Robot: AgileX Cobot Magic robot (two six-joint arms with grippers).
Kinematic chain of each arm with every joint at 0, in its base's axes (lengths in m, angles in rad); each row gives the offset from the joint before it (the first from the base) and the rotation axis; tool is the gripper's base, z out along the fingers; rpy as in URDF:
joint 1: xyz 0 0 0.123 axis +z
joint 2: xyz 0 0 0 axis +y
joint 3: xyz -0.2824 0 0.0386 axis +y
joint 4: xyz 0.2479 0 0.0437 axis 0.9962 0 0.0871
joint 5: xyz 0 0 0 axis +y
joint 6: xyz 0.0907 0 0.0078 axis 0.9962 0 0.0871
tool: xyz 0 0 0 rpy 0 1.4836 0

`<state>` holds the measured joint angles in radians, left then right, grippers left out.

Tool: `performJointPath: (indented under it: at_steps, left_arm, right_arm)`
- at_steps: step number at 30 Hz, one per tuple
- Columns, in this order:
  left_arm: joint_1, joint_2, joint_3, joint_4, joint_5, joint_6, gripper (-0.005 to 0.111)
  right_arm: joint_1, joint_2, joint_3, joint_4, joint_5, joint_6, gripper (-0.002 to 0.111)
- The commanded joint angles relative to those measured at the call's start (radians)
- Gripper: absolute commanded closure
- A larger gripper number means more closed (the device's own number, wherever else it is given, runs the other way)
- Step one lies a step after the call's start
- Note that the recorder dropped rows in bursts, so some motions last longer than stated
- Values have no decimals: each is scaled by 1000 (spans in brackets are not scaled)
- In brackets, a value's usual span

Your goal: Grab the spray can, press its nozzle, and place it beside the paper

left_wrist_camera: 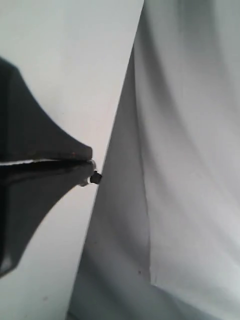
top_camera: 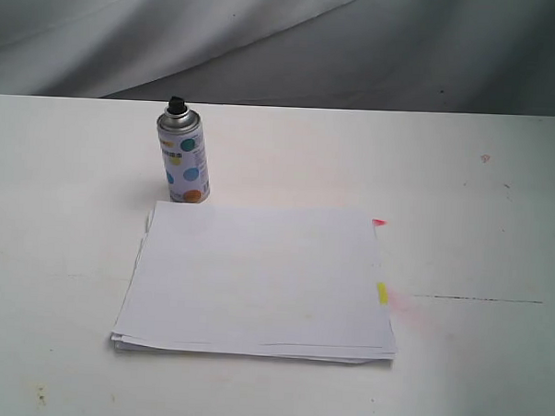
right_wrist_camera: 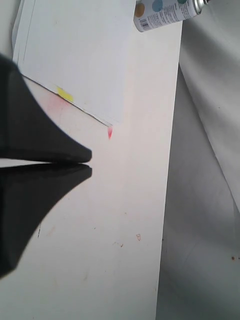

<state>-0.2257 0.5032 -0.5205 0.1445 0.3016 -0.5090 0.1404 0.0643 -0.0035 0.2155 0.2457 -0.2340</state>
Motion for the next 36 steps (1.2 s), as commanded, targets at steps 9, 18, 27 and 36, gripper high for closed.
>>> performJointPath:
  at_steps: [9,18,27,36]
  left_arm:
    - [-128,520,-30,-584,-264,620,107]
    - [-335,888,20,-554,-700,623,107]
    - [-337,1119,20,-554,-909,675,107]
    - [-337,1123,20,-554,-949,677,107]
  right_arm:
    - [-1,-2,4,4,-1,3,108]
    - [-1,-2,4,4,-1,3,108]
    - [-1,-2,4,4,-1,3,108]
    - [-1,-2,4,4,-1,3,108]
